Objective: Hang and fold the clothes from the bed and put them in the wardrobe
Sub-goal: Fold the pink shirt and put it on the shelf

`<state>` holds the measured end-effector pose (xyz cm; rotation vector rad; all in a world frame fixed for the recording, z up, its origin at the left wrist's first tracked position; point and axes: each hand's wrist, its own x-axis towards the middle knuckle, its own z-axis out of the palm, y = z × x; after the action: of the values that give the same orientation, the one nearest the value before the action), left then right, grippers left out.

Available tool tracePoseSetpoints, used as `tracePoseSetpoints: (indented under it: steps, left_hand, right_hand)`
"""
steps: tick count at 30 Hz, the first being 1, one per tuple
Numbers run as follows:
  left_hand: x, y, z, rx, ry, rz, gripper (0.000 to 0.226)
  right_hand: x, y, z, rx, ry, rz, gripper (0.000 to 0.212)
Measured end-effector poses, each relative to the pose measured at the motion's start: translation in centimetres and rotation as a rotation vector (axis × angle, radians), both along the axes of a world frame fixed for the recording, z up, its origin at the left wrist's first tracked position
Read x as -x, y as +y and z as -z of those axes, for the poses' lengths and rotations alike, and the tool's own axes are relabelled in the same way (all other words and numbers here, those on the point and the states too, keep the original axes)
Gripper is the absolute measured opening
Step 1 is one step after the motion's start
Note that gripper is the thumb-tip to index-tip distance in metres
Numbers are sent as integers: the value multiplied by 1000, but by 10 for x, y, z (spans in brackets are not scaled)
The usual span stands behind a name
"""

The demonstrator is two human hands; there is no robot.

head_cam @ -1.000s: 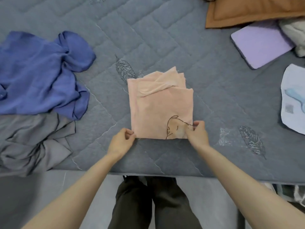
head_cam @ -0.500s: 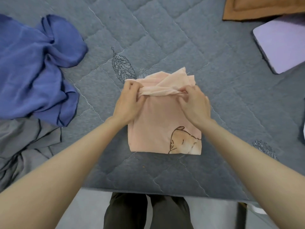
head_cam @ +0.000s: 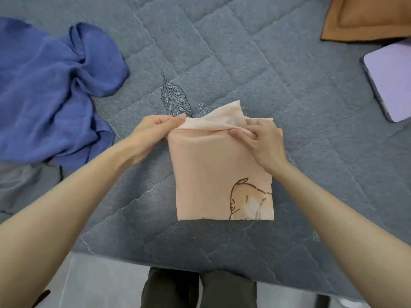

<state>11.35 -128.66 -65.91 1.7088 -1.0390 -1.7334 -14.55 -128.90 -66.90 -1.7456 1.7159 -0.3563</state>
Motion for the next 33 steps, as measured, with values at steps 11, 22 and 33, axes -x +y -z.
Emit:
tracePoseSetpoints:
  steps: [11, 22, 33]
  left_hand:
    - [45, 10, 19, 134, -453, -400, 43]
    - [73, 51, 22, 216, -452, -349, 39]
    - [92, 77, 25, -61, -543, -387, 61]
  right_hand:
    - [-4, 19, 11, 24, 16, 428, 59]
    - [22, 60, 11, 24, -115, 530, 35]
    - [10, 75, 21, -304, -103, 654, 62]
